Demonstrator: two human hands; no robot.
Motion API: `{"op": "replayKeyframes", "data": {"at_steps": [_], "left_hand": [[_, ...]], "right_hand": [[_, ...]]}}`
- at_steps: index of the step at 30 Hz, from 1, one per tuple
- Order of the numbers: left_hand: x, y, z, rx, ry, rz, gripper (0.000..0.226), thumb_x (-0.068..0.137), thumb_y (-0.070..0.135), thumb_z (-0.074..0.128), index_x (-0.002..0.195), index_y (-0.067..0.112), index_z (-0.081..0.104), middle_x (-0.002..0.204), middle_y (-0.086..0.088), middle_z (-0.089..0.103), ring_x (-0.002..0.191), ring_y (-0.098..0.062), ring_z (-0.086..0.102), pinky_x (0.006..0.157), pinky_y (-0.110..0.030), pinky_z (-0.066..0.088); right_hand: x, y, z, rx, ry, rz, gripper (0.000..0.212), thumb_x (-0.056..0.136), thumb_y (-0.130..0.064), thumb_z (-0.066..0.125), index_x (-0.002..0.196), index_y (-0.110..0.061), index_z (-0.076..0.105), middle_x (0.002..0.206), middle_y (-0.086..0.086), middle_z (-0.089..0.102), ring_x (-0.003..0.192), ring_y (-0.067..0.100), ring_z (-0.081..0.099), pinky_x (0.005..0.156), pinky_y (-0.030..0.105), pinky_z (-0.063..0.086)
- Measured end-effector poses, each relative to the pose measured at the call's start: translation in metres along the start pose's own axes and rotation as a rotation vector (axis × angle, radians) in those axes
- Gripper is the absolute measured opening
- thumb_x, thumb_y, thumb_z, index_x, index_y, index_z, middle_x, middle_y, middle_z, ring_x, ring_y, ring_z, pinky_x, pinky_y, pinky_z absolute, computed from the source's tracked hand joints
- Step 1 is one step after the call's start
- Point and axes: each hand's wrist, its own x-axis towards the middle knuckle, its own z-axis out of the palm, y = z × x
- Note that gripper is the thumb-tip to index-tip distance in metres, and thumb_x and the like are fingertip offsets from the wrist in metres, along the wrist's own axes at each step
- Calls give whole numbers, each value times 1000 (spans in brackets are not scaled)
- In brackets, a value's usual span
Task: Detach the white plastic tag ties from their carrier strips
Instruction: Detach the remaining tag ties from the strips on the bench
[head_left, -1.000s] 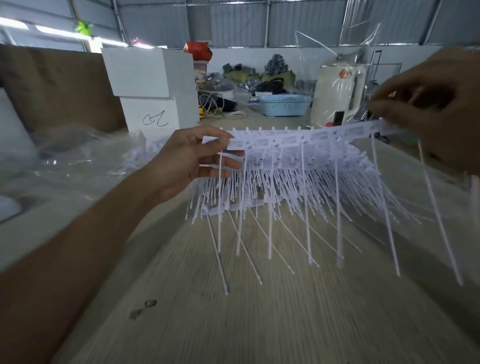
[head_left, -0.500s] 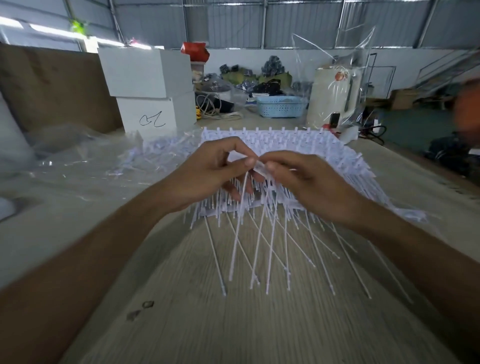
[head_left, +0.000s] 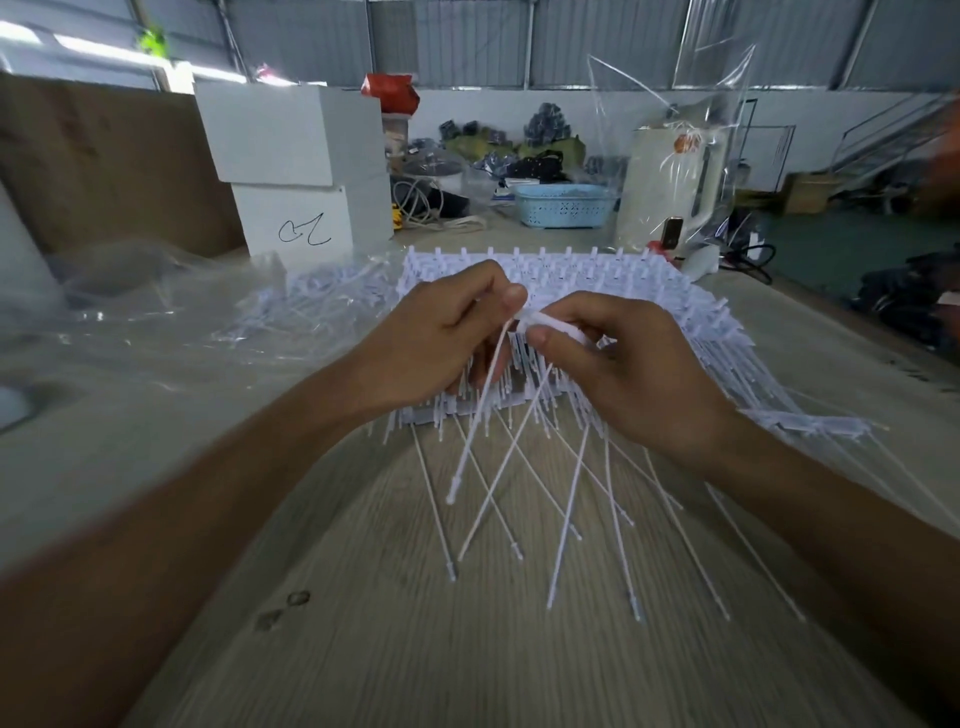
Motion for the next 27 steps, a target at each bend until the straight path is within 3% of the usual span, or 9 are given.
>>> {"op": "replayKeyframes", "data": {"at_steps": [5,8,10,13,16,18,23,25,27], "left_hand": [[-2,3,2,-216,-15,-112,44,108,36,39,81,5,55,59,-13,64,44,-27,53,41,-28,42],[-3,3,-4,-281,-94,-159,19,105,25,48,99,9,53,72,-13,69,58,-29,63,45,-31,47],[-4,4,-3,-298,-132,-188,14,105,22,48,101,8,51,82,-15,73,72,-28,71,50,-37,55],[-5,4,-2,-299,-144,-213,15,104,18,49,97,6,51,90,-19,73,87,-31,73,60,-52,62],[-4,4,-7,-252,-106,-156,12,100,12,58,92,4,54,85,-19,73,77,-32,73,51,-44,60],[-2,5,-8,-214,-60,-120,11,96,8,62,86,7,58,77,-16,72,65,-33,70,45,-36,55],[-2,2,-17,56,46,8,16,90,6,67,80,13,57,63,-10,63,47,-34,59,38,-34,50],[-1,-1,-26,77,76,14,15,92,8,68,83,11,57,66,-8,62,50,-25,61,39,-35,52],[-1,-2,-29,-78,70,-39,11,96,13,66,90,7,58,77,-9,69,62,-25,67,44,-34,54]], "right_hand": [[-7,-3,8,-137,49,-86,12,98,-23,63,92,-14,69,85,-1,67,78,17,62,73,38,47],[-5,1,6,-57,12,-23,12,98,-27,63,95,-19,71,86,-6,67,78,9,60,73,31,46],[-5,6,4,-81,-5,-15,9,97,-28,64,90,-24,70,81,-9,67,74,5,59,69,29,44],[-7,11,5,-187,-17,-33,9,97,-30,63,94,-24,69,75,-6,67,69,14,62,67,38,50],[-11,8,5,-309,20,-153,13,98,-30,63,104,-21,70,67,-7,58,58,15,55,59,38,50],[-11,5,4,-341,41,-209,16,98,-30,62,107,-19,70,69,-2,64,59,20,59,57,36,50],[-15,4,7,-379,-19,-133,20,100,-36,59,105,-20,71,74,1,69,67,22,65,62,38,51],[-17,7,6,-273,-40,-40,19,100,-36,59,104,-23,72,77,-2,70,70,17,66,67,37,50],[-17,8,6,-93,-57,27,18,101,-31,57,107,-23,71,78,0,70,68,16,63,68,37,49]]}}
